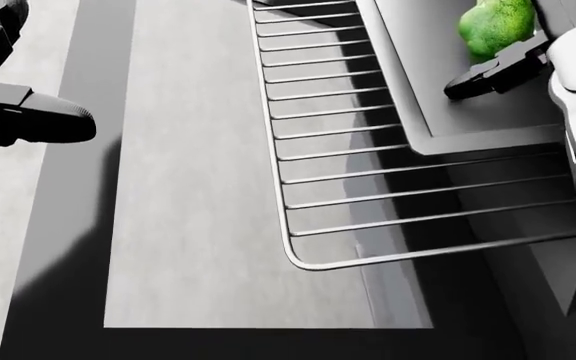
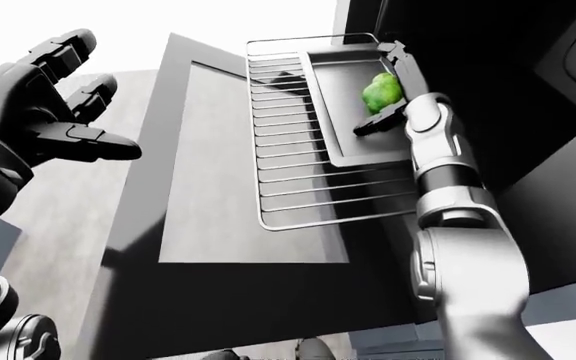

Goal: Pick the broccoli from the oven and place it on the plate on the counter.

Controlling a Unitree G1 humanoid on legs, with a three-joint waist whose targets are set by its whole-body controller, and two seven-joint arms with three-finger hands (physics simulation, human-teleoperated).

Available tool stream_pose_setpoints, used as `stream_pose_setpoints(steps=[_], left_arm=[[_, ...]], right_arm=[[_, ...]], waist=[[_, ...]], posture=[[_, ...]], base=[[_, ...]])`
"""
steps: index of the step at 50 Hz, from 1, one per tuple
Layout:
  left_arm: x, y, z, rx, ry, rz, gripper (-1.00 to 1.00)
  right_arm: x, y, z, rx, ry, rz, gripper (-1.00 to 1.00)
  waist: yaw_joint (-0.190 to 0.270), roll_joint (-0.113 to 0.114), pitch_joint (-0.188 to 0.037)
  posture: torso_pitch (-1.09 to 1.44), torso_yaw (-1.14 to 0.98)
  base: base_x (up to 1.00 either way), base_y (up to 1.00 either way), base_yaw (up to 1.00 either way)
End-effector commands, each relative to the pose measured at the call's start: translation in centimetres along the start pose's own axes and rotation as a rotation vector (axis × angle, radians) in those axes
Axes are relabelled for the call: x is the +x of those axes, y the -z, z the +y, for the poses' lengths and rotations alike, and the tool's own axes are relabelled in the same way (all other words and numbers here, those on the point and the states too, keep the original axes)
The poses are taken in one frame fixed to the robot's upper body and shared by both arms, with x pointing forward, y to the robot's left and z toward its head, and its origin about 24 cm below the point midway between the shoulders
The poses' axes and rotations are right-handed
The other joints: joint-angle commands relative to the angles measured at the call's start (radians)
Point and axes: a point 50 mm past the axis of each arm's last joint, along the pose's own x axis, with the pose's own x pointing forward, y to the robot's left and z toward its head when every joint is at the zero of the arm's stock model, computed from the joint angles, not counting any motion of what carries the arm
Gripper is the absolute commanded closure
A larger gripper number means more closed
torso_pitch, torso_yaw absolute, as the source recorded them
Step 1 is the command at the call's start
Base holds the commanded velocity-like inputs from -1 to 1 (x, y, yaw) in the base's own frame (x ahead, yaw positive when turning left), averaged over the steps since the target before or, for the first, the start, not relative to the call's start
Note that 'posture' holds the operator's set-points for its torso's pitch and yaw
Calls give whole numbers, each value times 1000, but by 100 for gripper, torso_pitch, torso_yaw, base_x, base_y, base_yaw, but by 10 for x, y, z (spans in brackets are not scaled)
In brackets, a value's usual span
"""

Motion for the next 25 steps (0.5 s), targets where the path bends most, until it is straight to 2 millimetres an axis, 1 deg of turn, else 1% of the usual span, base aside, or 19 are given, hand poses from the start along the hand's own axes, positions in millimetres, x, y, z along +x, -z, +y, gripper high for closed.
stream_pose_setpoints(steps=[1, 3, 5, 6, 9, 10, 14, 16, 20, 25], left_arm=[[-5, -15, 2, 15, -11, -89, -100], [-5, -14, 2, 13, -11, -89, -100], [-6, -18, 2, 13, -11, -90, -100], [-5, -16, 2, 14, -12, -90, -100], [-5, -17, 3, 15, -11, -89, -100], [-5, -15, 3, 15, -10, -88, -100], [-6, -16, 2, 15, -8, -89, -100], [-7, -18, 1, 16, -7, -89, -100], [-7, -16, 2, 14, -9, -89, -100], [-7, -16, 2, 14, -8, -88, -100]], right_arm=[[1, -9, -11, -29, 56, -24, -58], [1, -8, -8, -34, 42, -26, -60], [1, -7, -4, -35, 37, -25, -52], [1, -7, -3, -38, 33, -24, -34], [1, -7, -3, -44, 34, -26, -16], [1, -7, -4, -48, 34, -25, -7], [0, -4, -2, -63, 33, -21, 4], [0, -3, -1, -75, 30, -22, 15], [-1, -1, 4, -108, 24, -26, 22], [-2, 1, 13, -179, 15, -41, 24]], waist=[[0, 2, -30], [1, 1, -26], [2, -1, -24], [2, -2, -22], [4, -4, -19], [4, -5, -19], [5, -7, -16], [6, -9, -16], [6, -12, -16], [8, -13, -17]], posture=[[48, 0], [49, 0], [51, 0], [52, 0], [54, 0], [55, 0], [58, 0], [60, 0], [63, 0], [66, 0]], base=[[0, 0, 0], [0, 0, 0], [0, 0, 0], [0, 0, 0], [0, 0, 0], [0, 0, 0], [0, 0, 0], [0, 0, 0], [0, 0, 0], [0, 0, 0]])
